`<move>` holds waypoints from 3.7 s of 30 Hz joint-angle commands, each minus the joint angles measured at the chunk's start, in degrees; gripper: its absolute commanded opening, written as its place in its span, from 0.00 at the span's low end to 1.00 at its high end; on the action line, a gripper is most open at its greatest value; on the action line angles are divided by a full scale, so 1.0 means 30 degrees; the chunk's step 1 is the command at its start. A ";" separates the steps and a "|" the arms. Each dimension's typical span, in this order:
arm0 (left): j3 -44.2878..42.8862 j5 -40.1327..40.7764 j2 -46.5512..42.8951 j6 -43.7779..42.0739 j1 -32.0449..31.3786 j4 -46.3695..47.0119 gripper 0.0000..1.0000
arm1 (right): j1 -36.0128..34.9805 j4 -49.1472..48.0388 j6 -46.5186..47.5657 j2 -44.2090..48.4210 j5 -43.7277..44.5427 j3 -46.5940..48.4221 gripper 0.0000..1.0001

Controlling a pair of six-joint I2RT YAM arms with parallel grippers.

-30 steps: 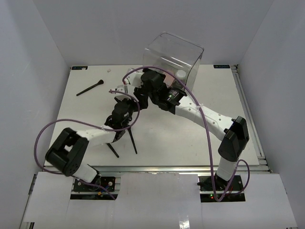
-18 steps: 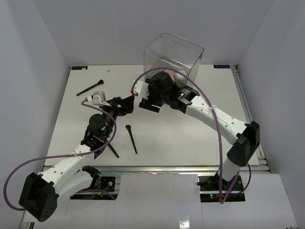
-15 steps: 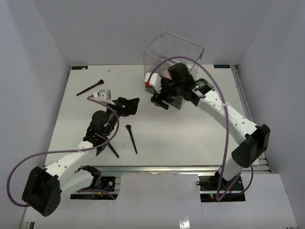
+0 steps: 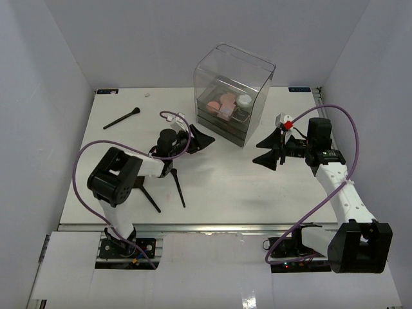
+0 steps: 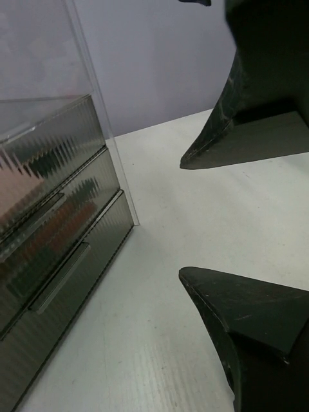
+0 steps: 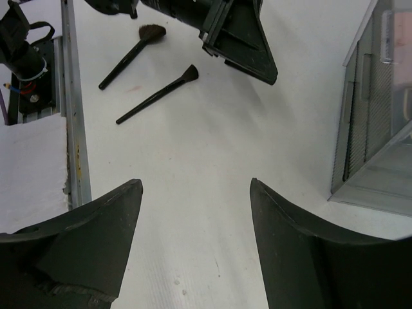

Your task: Organize the makeup

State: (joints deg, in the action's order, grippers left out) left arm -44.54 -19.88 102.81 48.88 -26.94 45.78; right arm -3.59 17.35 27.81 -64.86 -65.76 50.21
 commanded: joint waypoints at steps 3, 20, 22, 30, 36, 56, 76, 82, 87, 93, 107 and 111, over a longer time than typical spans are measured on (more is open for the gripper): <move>-0.1991 0.0415 0.3469 0.3038 0.0103 0.4974 0.71 | 0.0964 -0.3494 -0.2055 0.0086 -0.1913 -0.0185 0.74; -0.4685 0.0815 0.6938 0.3570 0.0103 0.5832 0.69 | 0.2019 -0.3440 -0.2094 -0.0149 -0.1147 -0.0185 0.75; -0.4741 0.0809 0.7045 0.3586 0.0103 0.5880 0.69 | 0.2019 -0.3424 -0.2110 -0.0178 -0.1015 -0.0156 0.75; -0.4795 0.0796 0.7155 0.3811 0.0103 0.6001 0.69 | 0.2019 -0.3411 -0.2240 0.0029 -0.0907 -0.0153 0.75; -0.5520 0.0893 0.7444 0.3979 0.0103 0.5629 0.69 | 0.2019 -0.3411 -0.2240 0.0153 -0.0883 -0.0145 0.75; -0.6775 0.2173 0.7828 0.3599 0.0103 0.2093 0.47 | 0.2136 -0.3411 -0.2240 0.0193 -0.0932 -0.0185 0.75; -0.8299 0.2372 0.9281 0.4003 0.0103 0.2305 0.26 | 0.2282 -0.3411 -0.2270 0.0062 -0.1025 -0.0214 0.75; -0.7953 0.1999 0.9266 0.4329 0.0219 0.2899 0.02 | 0.2370 -0.3411 -0.2270 -0.0002 -0.1019 -0.0243 0.75; -0.5085 0.1778 0.7851 0.4354 0.0503 0.4829 0.00 | 0.2399 -0.3411 -0.2270 -0.0060 -0.1085 -0.0273 0.75; -0.1933 0.1380 0.5978 0.3743 0.0850 0.5937 0.00 | 0.2399 -0.3411 -0.2269 -0.0164 -0.1136 -0.0302 0.75; -0.1188 -0.0278 0.3197 0.1763 0.1474 0.3964 0.78 | 0.2399 -0.3241 -0.2415 -0.0329 -0.1368 -0.0393 0.80; -0.0626 -0.0076 -0.0131 -0.0687 0.1642 0.1497 0.80 | 0.1584 -0.1867 -0.1414 -0.0362 -0.0573 -0.0058 0.81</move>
State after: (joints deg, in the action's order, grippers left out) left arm -47.45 -19.16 115.42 55.83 -22.71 55.95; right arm 3.12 8.98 21.25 -66.06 -68.08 49.04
